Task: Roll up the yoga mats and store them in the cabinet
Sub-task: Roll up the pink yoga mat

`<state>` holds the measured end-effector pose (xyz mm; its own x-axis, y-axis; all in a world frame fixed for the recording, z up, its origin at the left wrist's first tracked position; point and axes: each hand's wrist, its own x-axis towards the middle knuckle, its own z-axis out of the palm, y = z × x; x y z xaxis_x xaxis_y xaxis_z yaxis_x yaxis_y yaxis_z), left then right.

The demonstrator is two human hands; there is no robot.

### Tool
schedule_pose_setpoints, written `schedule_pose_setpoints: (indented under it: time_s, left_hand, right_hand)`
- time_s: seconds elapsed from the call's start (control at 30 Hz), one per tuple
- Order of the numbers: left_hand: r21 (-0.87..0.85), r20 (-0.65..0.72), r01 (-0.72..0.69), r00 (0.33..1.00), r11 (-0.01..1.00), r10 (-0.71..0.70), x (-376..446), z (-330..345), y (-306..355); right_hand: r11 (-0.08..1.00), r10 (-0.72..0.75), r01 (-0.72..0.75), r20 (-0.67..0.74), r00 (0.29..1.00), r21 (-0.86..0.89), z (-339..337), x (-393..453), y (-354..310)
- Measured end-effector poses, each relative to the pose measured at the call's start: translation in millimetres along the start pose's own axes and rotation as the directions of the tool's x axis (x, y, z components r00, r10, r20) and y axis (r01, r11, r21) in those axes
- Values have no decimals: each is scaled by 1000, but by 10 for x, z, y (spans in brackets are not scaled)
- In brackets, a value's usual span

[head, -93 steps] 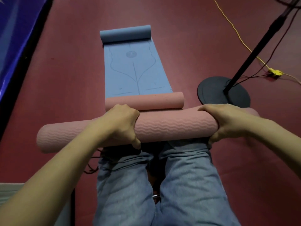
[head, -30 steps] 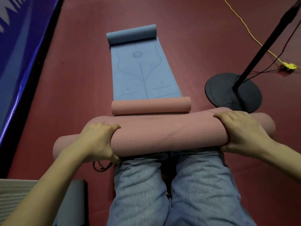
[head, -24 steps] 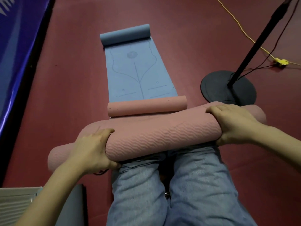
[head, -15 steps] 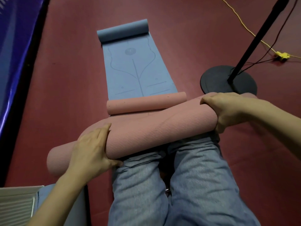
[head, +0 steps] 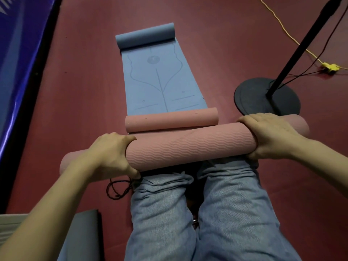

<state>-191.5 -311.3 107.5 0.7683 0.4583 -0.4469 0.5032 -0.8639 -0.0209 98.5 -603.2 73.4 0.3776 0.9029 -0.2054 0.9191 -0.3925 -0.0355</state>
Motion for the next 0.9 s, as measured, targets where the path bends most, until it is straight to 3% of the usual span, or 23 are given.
schedule_pose_setpoints:
  time_s: [0.13, 0.33, 0.47, 0.7, 0.9]
  left_hand:
    - [-77, -44, 19, 999, 997, -22, -51, 85, 47]
    - [-37, -285, 43, 957, 998, -52, -170, 485, 32]
    - [-51, -249, 63, 966, 997, -74, -167, 443, 41]
    - [106, -176, 12, 984, 994, 7, 51, 195, -24]
    - [224, -180, -22, 982, 974, 64, -98, -129, -60]
  right_hand:
    - [999, 27, -21, 139, 990, -40, -121, 180, 35]
    - [1000, 1, -7, 248, 969, 24, -214, 424, 112]
    - [999, -9, 1, 248, 969, 34, -200, 468, 108]
    - [997, -40, 29, 156, 987, 76, -120, 305, 134]
    - [990, -72, 42, 222, 972, 137, -512, 177, 164]
